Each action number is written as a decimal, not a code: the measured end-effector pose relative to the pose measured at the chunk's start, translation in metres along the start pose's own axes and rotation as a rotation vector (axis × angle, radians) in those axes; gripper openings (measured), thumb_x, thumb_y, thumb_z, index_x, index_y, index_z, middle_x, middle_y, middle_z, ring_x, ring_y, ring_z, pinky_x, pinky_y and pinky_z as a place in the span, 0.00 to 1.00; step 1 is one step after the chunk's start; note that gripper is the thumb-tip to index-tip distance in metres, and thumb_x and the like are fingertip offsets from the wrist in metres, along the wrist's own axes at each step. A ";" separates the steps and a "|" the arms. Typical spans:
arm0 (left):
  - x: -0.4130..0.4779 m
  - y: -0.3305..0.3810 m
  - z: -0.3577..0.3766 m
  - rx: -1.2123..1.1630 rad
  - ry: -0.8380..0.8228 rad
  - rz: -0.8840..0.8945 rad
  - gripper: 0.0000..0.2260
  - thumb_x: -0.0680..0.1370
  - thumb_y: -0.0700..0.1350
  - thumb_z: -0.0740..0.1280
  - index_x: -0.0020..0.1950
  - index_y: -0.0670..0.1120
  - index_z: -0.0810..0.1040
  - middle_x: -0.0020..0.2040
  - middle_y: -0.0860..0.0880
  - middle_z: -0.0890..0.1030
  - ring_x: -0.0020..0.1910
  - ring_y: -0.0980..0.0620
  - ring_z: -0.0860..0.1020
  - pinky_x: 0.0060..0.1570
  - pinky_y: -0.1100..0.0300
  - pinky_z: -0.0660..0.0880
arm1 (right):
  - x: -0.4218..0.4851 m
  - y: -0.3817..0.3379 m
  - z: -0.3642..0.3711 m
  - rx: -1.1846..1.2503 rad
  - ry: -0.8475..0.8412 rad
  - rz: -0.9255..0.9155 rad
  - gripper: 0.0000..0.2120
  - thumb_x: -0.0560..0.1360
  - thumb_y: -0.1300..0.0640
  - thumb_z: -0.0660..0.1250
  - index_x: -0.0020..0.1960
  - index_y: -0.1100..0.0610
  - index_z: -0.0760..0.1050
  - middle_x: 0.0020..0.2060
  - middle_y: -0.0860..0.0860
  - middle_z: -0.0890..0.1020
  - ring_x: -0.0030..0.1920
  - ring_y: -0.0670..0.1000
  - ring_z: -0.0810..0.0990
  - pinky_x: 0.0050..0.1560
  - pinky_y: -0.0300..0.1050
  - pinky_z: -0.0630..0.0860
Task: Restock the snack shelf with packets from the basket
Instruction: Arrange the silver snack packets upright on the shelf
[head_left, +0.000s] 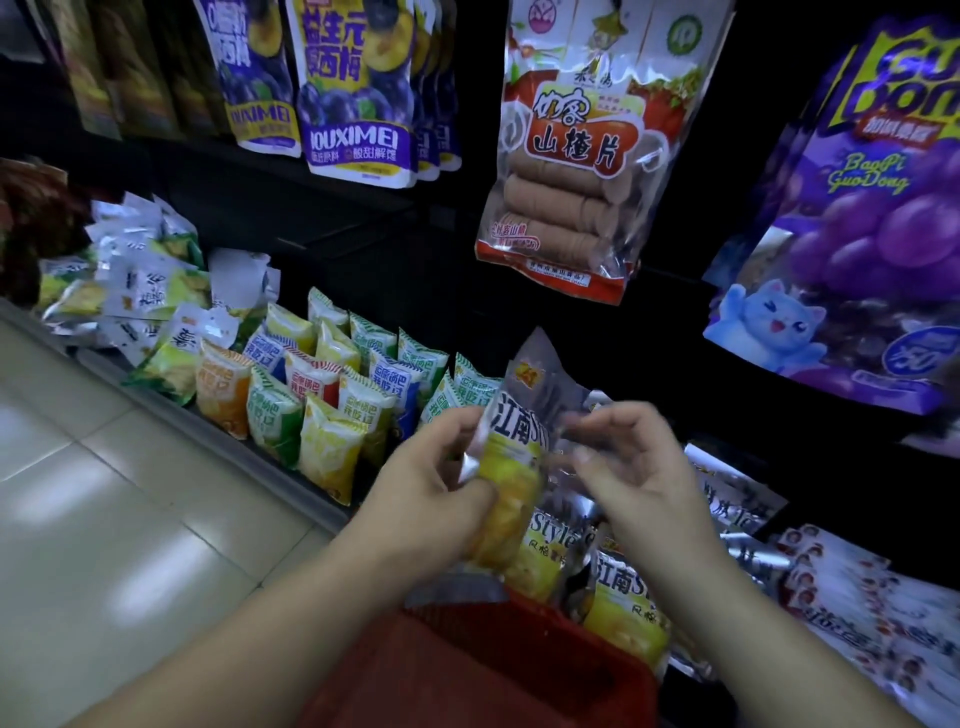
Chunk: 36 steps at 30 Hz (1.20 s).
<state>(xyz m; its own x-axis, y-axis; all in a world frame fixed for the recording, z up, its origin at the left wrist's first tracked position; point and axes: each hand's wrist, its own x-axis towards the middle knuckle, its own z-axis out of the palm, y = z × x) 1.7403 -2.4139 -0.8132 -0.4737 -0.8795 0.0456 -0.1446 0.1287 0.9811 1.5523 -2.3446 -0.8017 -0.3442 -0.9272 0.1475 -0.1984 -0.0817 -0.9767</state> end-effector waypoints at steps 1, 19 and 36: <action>0.000 0.000 -0.003 -0.019 -0.035 -0.026 0.19 0.80 0.36 0.68 0.64 0.59 0.79 0.54 0.45 0.84 0.54 0.35 0.81 0.52 0.32 0.79 | 0.004 0.002 -0.004 -0.157 0.059 -0.044 0.18 0.79 0.57 0.72 0.59 0.36 0.74 0.64 0.41 0.78 0.63 0.46 0.81 0.58 0.46 0.79; 0.062 -0.060 -0.045 0.208 0.132 -0.292 0.24 0.82 0.40 0.67 0.77 0.50 0.69 0.70 0.51 0.75 0.40 0.62 0.75 0.39 0.66 0.76 | 0.097 0.047 0.022 -0.364 0.167 -0.055 0.12 0.80 0.64 0.70 0.44 0.58 0.67 0.35 0.50 0.67 0.34 0.46 0.65 0.38 0.33 0.68; 0.175 -0.158 -0.029 0.087 0.053 -0.229 0.30 0.81 0.36 0.68 0.77 0.60 0.65 0.61 0.57 0.74 0.48 0.53 0.78 0.47 0.57 0.82 | 0.156 0.170 0.077 -0.348 0.101 -0.016 0.19 0.80 0.66 0.66 0.40 0.45 0.65 0.43 0.49 0.76 0.47 0.58 0.77 0.51 0.67 0.78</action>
<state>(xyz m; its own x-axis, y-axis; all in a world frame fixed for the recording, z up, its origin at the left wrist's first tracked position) 1.7052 -2.6016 -0.9548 -0.3741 -0.9127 -0.1642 -0.3187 -0.0397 0.9470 1.5357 -2.5311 -0.9571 -0.4235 -0.8849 0.1940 -0.4993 0.0493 -0.8650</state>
